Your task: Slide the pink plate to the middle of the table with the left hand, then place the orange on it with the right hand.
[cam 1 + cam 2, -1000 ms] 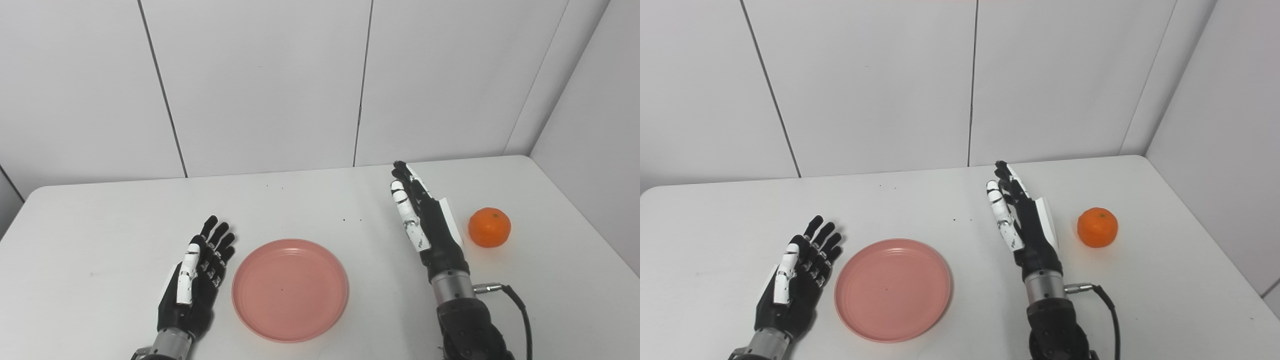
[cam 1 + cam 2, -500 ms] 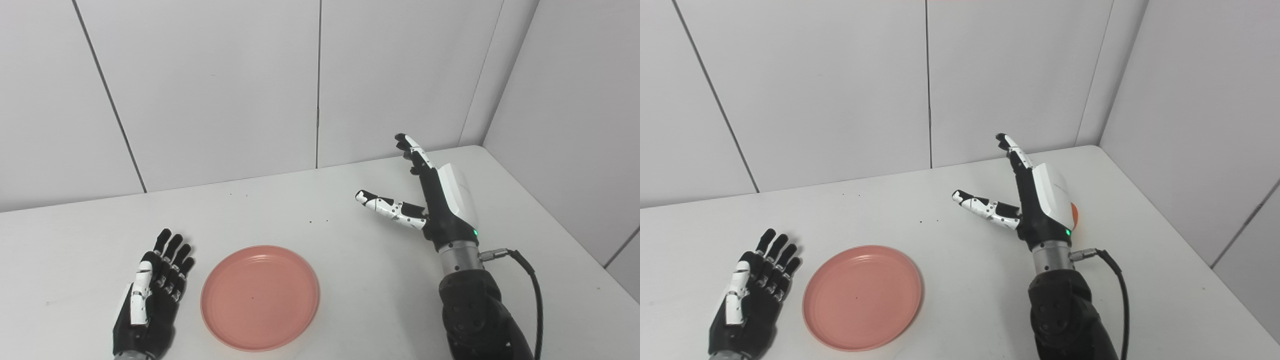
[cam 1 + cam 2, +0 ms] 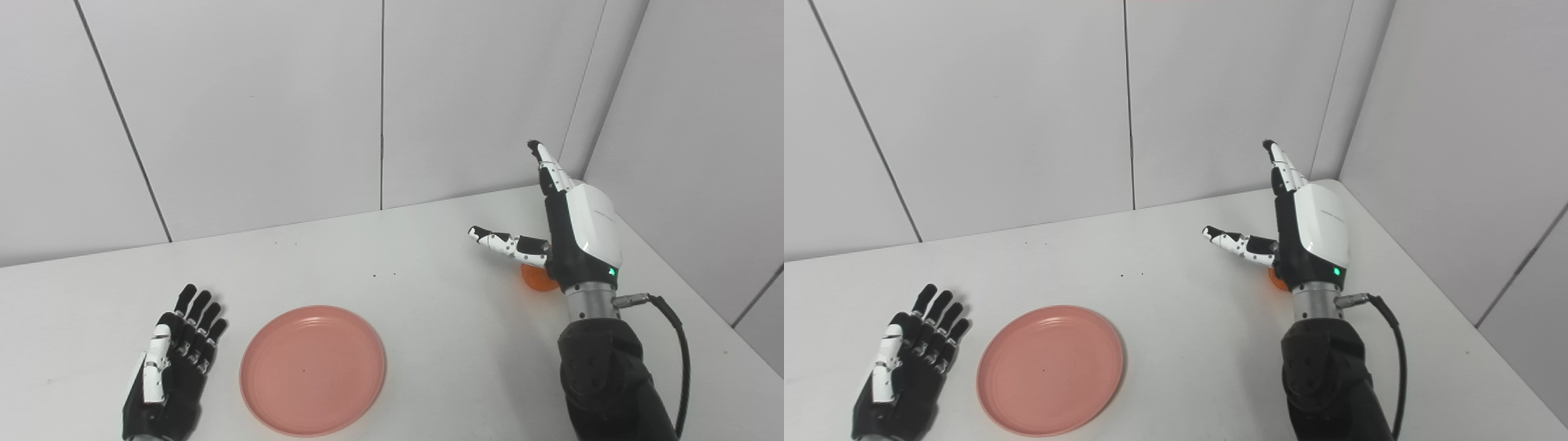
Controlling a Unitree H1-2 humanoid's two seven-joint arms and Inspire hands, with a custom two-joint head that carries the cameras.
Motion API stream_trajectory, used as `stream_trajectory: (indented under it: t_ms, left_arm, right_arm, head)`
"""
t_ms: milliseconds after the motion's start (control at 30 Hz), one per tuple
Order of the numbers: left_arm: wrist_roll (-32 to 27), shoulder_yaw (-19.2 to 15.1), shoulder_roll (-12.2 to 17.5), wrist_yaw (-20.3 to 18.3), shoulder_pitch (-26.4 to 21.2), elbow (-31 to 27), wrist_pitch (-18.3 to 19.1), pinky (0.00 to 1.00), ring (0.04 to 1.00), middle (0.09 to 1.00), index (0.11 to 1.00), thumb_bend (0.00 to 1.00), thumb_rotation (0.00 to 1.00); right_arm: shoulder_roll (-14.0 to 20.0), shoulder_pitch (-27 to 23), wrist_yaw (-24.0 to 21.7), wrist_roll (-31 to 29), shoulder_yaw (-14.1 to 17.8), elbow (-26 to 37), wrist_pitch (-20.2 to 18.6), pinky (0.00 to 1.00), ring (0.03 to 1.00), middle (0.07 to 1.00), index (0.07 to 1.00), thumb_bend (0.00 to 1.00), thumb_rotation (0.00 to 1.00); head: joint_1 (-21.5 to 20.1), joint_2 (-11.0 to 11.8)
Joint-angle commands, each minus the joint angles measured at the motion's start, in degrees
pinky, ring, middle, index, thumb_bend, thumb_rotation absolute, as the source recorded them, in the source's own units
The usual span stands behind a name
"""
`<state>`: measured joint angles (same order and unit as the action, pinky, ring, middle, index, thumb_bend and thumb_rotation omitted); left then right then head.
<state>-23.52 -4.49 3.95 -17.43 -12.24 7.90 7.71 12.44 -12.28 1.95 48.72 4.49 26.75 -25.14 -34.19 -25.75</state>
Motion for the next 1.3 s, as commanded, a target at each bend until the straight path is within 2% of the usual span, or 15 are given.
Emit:
stream_trajectory:
  t_ms: [0,233,500,700,833,1033,1267]
  left_arm:
    - [0.42,-0.38,0.84,0.56,1.7,3.19,1.6,1.0,1.0,1.0,1.0,0.29,1.0]
    - [0.07,-0.85,1.18,-0.3,1.64,3.78,1.5,1.0,1.0,1.0,1.0,0.3,1.0]
    - [0.11,-1.19,1.24,0.02,1.93,2.89,2.13,1.0,1.0,1.0,1.0,0.32,1.0]
    - [0.05,-1.32,1.26,0.06,2.05,2.5,2.34,1.0,1.0,1.0,1.0,0.32,1.0]
    - [-0.1,-1.43,1.38,-0.11,2.1,2.4,2.39,1.0,1.0,1.0,1.0,0.32,1.0]
    - [-0.31,-1.72,1.66,-0.04,2.02,2.73,2.6,1.0,1.0,1.0,1.0,0.33,1.0]
    - [-0.52,-1.89,2.15,0.03,1.73,3.04,3.1,1.0,1.0,1.0,1.0,0.33,1.0]
  right_arm:
    - [1.13,-1.29,-0.23,1.16,1.3,1.41,-0.96,0.77,0.888,0.935,0.954,0.95,0.4]
    - [0.94,-0.44,-4.42,2.49,4.88,1.52,-1.74,0.8,0.919,0.958,0.983,0.97,0.45]
    - [0.87,0.43,-6.36,2.75,7.73,-1.27,-1.74,0.8,0.932,0.97,0.994,1.0,0.49]
    - [0.75,1.04,-5.35,1.55,7.62,-4.17,-1.59,0.78,0.913,0.963,0.993,1.0,0.48]
    - [0.7,1.17,-4.3,-0.14,7.53,-6.29,-1.51,0.8,0.927,0.964,0.992,0.99,0.45]
    - [1.59,0.92,-2.46,-5.03,7.67,-11.33,-0.39,0.8,0.919,0.967,0.991,0.98,0.42]
    - [1.73,-0.68,-1.85,-4.92,6.7,-15.84,-1.73,0.79,0.917,0.966,0.994,0.99,0.45]
  head:
    - [-0.25,0.0]
    - [-0.6,0.13]
    - [-0.31,-0.1]
    - [-0.75,-0.3]
    - [-0.89,-0.64]
    - [-1.48,-0.74]
    - [-1.94,-0.86]
